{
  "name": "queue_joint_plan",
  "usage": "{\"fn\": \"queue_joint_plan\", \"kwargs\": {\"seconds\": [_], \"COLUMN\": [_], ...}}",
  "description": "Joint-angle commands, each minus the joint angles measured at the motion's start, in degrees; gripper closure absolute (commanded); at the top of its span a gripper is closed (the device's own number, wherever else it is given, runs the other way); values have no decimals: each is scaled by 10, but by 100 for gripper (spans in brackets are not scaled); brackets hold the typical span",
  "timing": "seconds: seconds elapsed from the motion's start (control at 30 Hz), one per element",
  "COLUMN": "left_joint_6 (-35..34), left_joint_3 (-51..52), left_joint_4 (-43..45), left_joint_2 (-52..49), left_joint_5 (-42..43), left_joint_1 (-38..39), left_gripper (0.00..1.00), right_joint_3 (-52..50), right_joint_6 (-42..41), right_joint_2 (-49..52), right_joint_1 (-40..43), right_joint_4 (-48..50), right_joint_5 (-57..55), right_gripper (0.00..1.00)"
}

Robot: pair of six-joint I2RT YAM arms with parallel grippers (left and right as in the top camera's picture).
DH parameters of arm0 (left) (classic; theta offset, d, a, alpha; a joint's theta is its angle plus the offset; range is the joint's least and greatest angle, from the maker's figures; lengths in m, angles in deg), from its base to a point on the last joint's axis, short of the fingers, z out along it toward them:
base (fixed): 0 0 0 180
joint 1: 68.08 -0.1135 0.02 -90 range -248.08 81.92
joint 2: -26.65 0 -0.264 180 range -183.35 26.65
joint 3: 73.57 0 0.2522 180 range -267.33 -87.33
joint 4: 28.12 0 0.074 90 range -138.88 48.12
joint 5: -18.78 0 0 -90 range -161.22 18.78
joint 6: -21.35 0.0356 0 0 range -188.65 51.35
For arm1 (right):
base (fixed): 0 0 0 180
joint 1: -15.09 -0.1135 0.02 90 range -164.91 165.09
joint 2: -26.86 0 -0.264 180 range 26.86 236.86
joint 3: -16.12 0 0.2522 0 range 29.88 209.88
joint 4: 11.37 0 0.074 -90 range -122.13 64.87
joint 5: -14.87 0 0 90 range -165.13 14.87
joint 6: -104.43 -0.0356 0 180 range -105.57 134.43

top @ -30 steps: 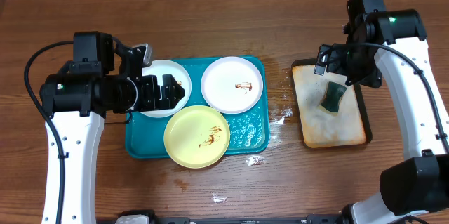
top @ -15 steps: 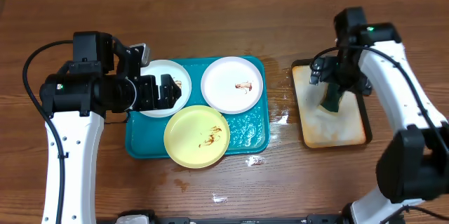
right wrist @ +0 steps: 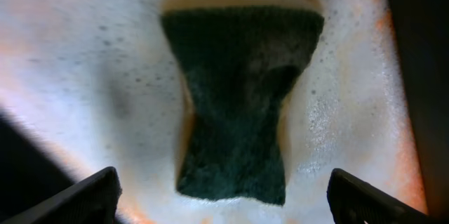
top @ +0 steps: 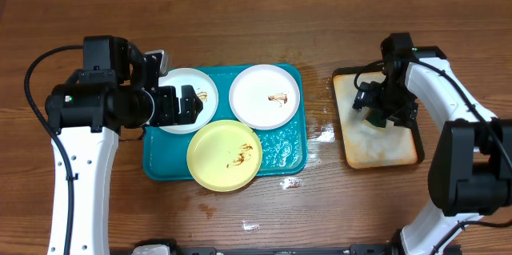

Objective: Clean dirty plates on tray and stack at the side
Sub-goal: 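Lower the right gripper and grasp the green-and-yellow sponge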

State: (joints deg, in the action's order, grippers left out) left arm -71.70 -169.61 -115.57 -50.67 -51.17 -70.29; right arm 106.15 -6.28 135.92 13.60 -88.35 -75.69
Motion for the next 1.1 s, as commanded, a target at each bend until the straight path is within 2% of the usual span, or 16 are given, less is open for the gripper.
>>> {"fn": "queue_joint_plan", "kwargs": {"seconds": [0.0,0.13,0.3,0.4,0.47,0.5,0.77,0.83,0.9,0.93,1.0,1.07], "left_joint_6": [5,5,5,5,5,5,5,5,5,5,5,5], "left_joint_3": [-11,-11,-11,-11,-11,-11,-11,-11,-11,-11,-11,-11], "left_joint_4": [3,3,6,6,6,6,6,6,6,7,6,7], "left_joint_2": [-2,-2,-2,-2,-2,-2,-2,-2,-2,-2,-2,-2], "left_joint_5": [-6,-6,-6,-6,-6,-6,-6,-6,-6,-6,-6,-6], "left_joint_1": [4,4,4,4,4,4,4,4,4,4,4,4], "left_gripper": [0,0,0,0,0,0,0,0,0,0,0,0], "right_joint_3": [-2,-2,-1,-1,-1,-1,-1,-1,-1,-1,-1,-1], "right_joint_6": [-6,-5,-6,-11,-19,-20,-21,-21,-20,-20,-20,-20], "right_joint_2": [19,38,39,39,39,39,39,39,39,39,39,39], "right_joint_1": [6,9,9,12,16,19,32,32,32,32,32,32], "right_joint_4": [10,22,42,47,49,49,49,49,50,51,51,52], "right_joint_5": [9,9,9,9,9,9,9,9,9,9,8,7], "right_gripper": [5,12,14,38,60,65,63,28,18,20,31,31]}}
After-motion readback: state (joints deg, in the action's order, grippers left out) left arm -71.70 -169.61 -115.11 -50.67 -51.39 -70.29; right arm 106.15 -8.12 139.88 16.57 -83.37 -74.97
